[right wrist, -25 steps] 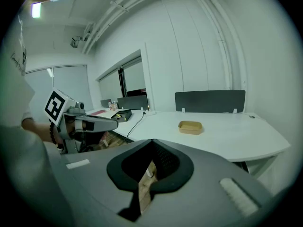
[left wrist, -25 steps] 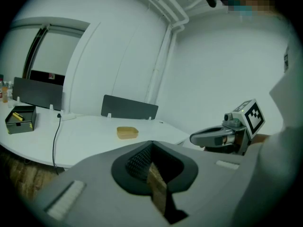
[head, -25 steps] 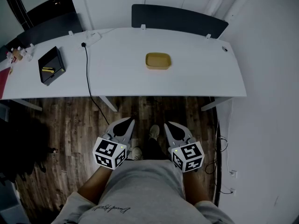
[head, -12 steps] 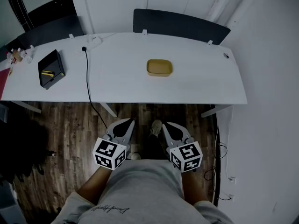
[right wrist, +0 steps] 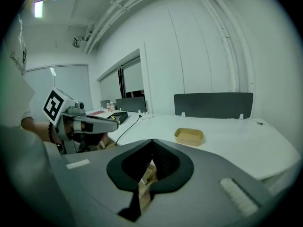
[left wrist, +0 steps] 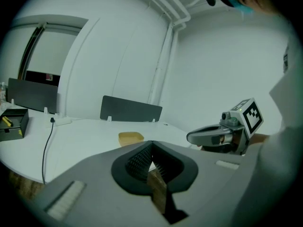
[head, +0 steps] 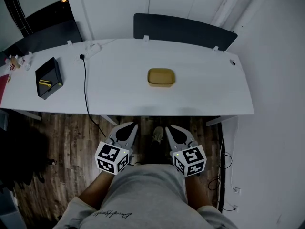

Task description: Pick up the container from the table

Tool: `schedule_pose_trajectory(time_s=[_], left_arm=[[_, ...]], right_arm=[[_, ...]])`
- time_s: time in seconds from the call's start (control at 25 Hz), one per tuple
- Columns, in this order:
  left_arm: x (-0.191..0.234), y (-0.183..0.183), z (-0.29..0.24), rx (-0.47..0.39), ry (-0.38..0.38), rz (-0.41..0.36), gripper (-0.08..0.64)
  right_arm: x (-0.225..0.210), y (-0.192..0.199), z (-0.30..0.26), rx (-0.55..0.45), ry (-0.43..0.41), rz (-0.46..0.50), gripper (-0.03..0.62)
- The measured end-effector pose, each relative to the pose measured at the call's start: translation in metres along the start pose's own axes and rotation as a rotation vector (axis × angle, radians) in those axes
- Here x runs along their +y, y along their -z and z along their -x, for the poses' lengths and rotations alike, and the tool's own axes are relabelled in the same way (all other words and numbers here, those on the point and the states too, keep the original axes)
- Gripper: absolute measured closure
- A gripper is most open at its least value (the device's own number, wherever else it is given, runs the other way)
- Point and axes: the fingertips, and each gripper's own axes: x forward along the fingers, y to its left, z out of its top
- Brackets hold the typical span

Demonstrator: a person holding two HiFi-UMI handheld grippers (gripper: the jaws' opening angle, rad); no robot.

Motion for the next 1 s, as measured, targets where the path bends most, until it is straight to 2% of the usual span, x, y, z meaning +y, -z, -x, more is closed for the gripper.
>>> schedule_pose_trajectory(time_s=[0.36, 1.0], left_arm=[[0.011, -0.022, -0.061, 0.025, 0.0, -0.004, 0.56], [0.051, -0.085, -0.174, 0.039, -0.102, 0.032, 0.56]], right_arm=[[-0.051, -0.017, -0.029, 0.014, -0.013, -0.026, 0.577], [-0.164, -0.081, -0.105, 0.049, -0.098, -0.006, 0.577]])
